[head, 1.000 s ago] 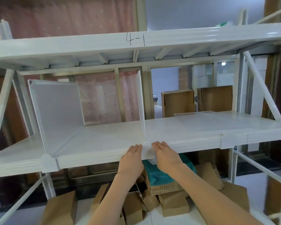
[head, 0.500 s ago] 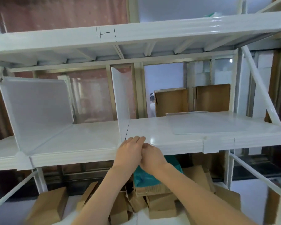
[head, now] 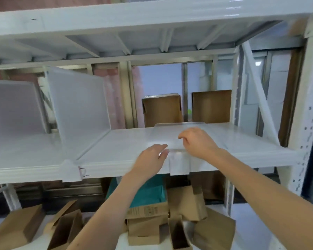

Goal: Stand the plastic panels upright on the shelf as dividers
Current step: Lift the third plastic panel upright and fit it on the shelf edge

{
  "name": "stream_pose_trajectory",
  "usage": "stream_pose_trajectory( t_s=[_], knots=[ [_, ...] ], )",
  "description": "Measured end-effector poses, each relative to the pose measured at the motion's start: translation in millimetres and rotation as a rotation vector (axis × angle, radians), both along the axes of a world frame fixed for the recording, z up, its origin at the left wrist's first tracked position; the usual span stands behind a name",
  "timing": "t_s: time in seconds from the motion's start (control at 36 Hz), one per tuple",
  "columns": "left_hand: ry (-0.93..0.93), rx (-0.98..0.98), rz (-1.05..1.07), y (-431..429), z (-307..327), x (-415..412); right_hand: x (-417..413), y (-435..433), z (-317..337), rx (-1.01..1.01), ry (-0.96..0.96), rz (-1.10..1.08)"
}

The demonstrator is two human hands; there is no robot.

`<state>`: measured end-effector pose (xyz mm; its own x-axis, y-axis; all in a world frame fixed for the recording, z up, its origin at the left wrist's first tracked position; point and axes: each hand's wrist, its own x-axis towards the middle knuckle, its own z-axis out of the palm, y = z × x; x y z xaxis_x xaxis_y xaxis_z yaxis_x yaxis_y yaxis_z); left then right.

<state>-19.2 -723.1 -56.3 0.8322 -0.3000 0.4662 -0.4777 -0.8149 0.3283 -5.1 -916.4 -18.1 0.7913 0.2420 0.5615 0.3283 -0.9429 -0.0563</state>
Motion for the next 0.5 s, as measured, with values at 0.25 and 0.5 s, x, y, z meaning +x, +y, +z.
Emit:
stream_pose_trajectory(
  t_s=[0.25, 0.5],
  knots=[
    [-0.025, 0.045, 0.245, -43, 4, 4, 11, -96, -25, 0.188, 0.178, -0.173],
    [0.148, -0.353, 0.311, -72, 14, 23, 19, -95, -32, 0.151, 0.151, -0.165]
  ],
)
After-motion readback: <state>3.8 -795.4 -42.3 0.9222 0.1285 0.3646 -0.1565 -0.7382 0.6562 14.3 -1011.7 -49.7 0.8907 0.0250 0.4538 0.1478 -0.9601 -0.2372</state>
